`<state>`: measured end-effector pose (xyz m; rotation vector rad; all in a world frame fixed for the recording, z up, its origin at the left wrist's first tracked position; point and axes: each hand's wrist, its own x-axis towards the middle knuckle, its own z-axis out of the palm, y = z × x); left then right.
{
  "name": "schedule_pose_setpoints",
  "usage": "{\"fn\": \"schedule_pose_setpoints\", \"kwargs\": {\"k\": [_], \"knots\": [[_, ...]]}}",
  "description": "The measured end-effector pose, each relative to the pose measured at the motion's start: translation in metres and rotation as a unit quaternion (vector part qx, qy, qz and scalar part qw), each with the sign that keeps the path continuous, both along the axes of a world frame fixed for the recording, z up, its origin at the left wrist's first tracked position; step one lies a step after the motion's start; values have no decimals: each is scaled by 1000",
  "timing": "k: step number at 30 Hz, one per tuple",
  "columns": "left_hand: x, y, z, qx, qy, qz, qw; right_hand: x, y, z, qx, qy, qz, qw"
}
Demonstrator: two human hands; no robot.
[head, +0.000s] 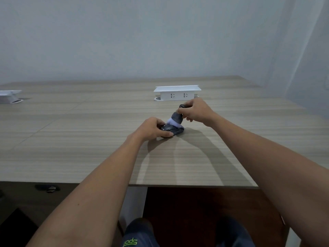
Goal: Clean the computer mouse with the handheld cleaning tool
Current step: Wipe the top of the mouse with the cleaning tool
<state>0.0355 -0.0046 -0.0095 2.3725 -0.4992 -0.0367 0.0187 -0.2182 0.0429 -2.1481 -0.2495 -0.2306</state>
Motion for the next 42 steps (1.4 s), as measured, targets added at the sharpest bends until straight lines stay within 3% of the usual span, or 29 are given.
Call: {"fn": "schedule_pose_setpoints", "kwargs": {"k": [6, 17, 26, 33, 36, 42], "knots": [[-2, -2, 2, -2, 4, 3, 1000, 5, -16, -8, -80, -14, -71, 994], [0, -1, 2, -6, 11, 8, 1000, -1, 1, 0, 14, 10, -5, 1000], [-3, -2, 4, -10, 10, 6, 1000, 1, -21, -13, -36, 21, -81, 996], [-4, -2, 4, -14, 18, 12, 1000, -5, 3, 1, 24, 22, 9, 999], [-3, -1, 3, -10, 16, 11, 1000, -4, 0, -1, 32, 22, -1, 999], [-3, -2, 3, -9, 6, 5, 1000, -2, -21, -10, -45, 22, -69, 996]]}}
